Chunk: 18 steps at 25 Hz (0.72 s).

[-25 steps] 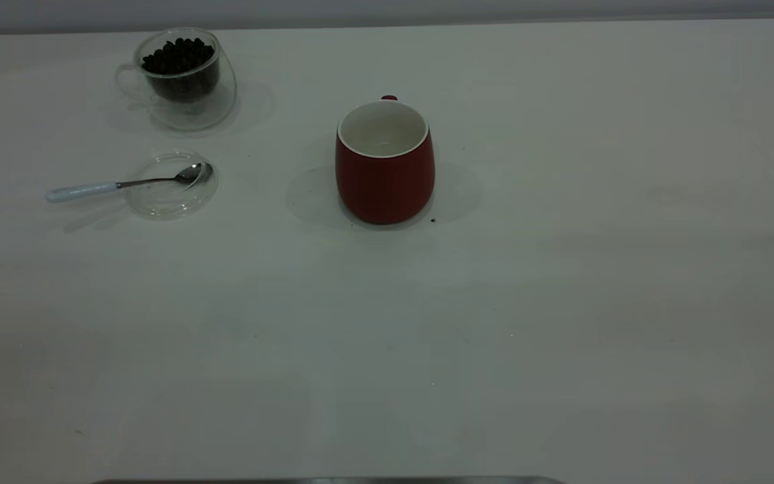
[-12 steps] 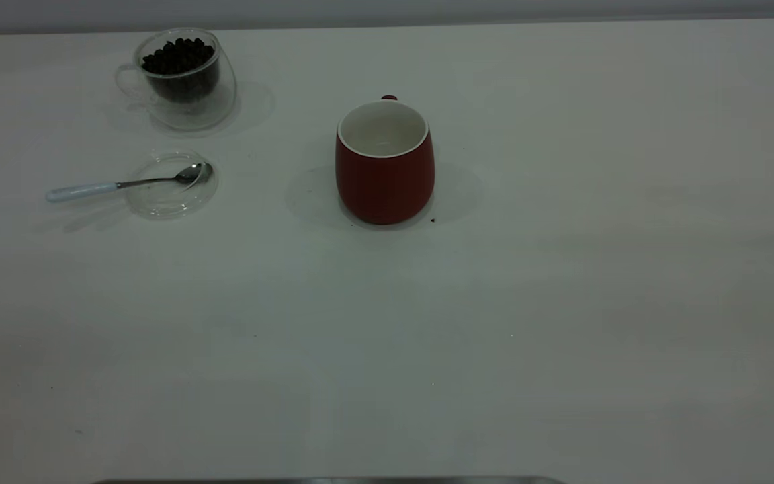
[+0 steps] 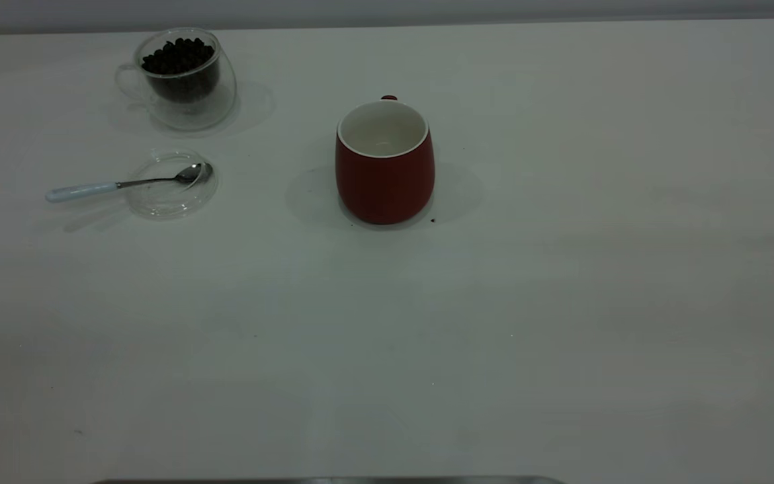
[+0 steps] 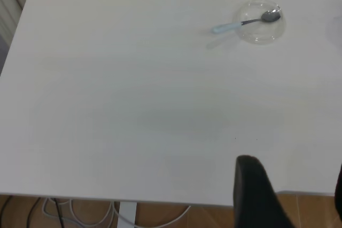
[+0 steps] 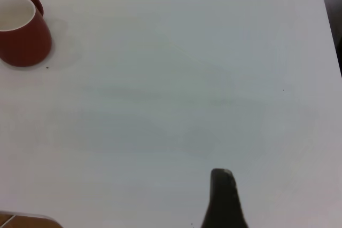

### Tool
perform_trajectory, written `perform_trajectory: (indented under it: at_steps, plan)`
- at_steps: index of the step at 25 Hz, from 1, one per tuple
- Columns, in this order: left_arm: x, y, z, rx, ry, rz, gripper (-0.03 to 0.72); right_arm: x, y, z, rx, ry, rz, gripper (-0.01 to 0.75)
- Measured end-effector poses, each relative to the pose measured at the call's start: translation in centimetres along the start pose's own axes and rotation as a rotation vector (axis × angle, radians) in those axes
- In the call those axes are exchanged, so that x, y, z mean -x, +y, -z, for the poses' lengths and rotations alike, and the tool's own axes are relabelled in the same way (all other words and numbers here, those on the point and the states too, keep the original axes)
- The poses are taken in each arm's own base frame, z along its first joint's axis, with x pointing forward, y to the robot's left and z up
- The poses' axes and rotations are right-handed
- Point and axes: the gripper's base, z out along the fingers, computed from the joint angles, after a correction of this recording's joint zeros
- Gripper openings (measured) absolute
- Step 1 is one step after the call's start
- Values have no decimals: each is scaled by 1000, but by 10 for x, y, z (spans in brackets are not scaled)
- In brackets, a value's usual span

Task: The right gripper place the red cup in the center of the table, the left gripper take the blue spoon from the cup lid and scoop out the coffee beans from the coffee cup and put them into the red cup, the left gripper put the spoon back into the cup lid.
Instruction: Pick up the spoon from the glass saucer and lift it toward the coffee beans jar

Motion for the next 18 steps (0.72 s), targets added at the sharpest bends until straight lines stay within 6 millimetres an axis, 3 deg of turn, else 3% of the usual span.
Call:
perform_trajectory:
  at_steps: [10,14,18]
  plan:
    - [3,2,2,16,-26,37,419,0,0,0,0,0,0,585]
    - [30,7,7,74,-95,127,419,0,0,0,0,0,0,585]
    - [71,10,-17,101,-9,194,419,0,0,0,0,0,0,585]
